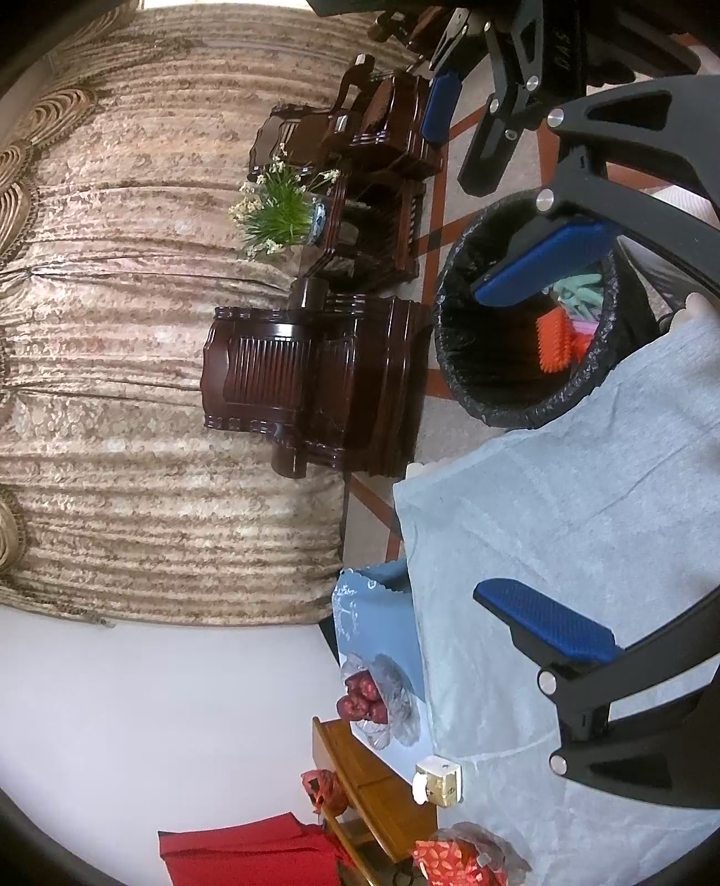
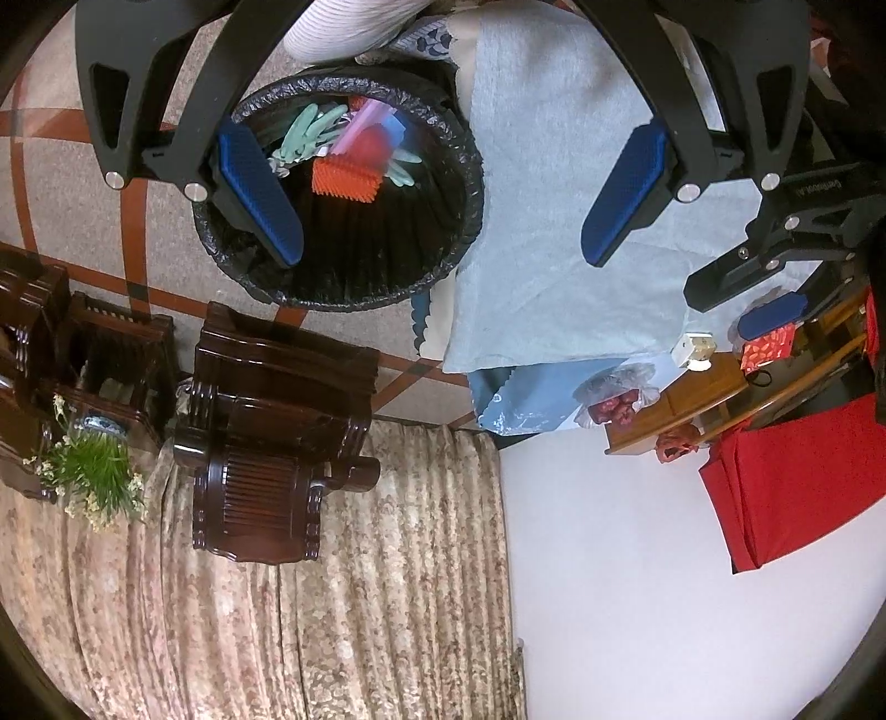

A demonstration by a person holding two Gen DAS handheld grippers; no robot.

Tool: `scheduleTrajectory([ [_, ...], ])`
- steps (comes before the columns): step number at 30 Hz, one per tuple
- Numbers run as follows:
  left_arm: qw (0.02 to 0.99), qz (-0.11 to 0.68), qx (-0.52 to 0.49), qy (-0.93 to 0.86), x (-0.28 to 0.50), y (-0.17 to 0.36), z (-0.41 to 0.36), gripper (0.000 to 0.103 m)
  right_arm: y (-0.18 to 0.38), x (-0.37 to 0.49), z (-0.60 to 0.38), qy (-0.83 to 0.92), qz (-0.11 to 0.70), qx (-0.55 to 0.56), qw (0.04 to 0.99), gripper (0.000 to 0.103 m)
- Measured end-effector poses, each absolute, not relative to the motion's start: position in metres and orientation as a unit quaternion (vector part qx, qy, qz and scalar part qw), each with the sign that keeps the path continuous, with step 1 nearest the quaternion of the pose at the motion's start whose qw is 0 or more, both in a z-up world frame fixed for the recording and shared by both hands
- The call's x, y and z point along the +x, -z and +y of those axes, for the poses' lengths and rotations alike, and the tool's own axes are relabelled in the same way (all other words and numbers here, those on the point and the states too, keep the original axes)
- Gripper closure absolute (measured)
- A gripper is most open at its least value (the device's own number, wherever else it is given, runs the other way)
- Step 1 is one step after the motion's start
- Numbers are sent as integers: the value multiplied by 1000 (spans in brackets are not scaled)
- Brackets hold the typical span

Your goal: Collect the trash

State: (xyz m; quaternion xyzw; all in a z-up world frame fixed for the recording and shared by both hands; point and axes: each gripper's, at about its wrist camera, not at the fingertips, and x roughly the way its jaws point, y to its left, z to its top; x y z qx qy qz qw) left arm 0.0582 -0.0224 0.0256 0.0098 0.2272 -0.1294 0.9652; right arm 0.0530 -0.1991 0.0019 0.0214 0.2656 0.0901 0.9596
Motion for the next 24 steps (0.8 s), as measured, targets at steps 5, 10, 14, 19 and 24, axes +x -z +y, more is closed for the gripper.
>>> scheduleTrajectory([
  [5,965,227,9,129,58,-26,-22,6,-2,53,-198,-90,265,21,960,5],
  [10,966,226,9,129,59,-26,-20,6,-3,54,-196,-91,264,19,960,5],
  [14,966,226,9,129,59,-26,-20,6,-3,54,-195,-92,265,18,960,5],
  [19,966,225,7,127,63,-30,-15,6,-4,55,-192,-91,264,18,960,5],
  [24,966,225,7,127,62,-29,-15,6,-4,55,-192,-91,265,17,960,5],
])
